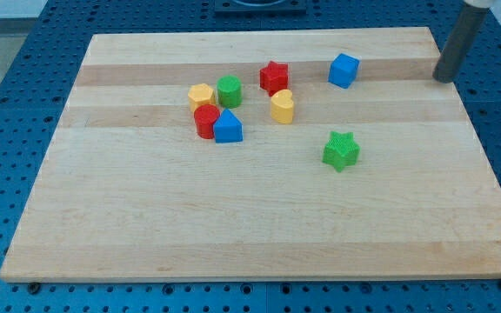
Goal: Move the yellow heart to the green circle
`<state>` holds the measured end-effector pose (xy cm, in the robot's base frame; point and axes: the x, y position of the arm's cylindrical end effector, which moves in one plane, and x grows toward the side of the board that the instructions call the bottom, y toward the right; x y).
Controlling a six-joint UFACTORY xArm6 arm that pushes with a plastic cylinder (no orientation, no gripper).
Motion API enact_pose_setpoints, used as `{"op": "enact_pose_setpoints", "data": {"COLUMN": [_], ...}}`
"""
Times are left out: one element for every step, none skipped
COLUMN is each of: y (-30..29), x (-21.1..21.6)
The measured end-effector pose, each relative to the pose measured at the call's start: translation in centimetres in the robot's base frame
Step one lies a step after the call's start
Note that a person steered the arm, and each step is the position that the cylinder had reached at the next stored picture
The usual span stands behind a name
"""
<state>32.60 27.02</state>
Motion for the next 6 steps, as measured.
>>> {"op": "enact_pose_setpoints", "data": {"y": [-3.7, -7.8, -9.7, -13.3, -16.6, -19.3], "x": [1.5, 4.3, 6.4, 7.0, 7.0, 6.6]}}
